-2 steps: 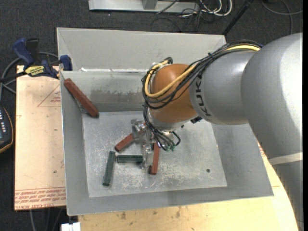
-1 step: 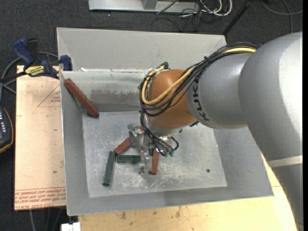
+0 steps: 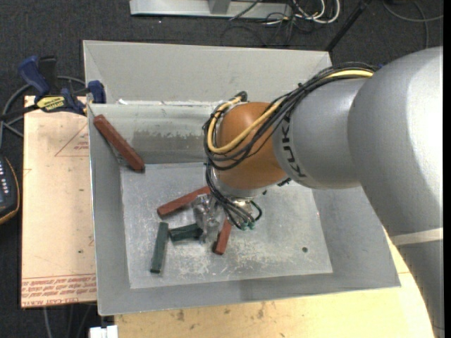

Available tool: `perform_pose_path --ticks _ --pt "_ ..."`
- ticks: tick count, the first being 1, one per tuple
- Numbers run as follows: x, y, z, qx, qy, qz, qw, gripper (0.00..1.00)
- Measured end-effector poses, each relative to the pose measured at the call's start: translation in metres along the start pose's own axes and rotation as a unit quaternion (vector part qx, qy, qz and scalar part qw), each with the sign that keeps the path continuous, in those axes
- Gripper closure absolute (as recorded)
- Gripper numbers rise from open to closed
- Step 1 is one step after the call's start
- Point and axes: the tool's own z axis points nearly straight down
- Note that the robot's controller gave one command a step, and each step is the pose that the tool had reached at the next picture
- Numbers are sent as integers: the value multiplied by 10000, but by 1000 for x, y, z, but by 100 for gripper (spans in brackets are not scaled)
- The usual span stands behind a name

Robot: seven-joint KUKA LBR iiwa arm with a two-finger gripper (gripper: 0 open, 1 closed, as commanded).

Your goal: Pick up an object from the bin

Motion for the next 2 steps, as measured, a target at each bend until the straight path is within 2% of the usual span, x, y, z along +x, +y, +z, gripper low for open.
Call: perform_pose_path --ticks 1,2 --pt "41 5 -113 4 -6 -1305 9914 100" --pt "34 4 -295 12 -42 -1642 9864 100"
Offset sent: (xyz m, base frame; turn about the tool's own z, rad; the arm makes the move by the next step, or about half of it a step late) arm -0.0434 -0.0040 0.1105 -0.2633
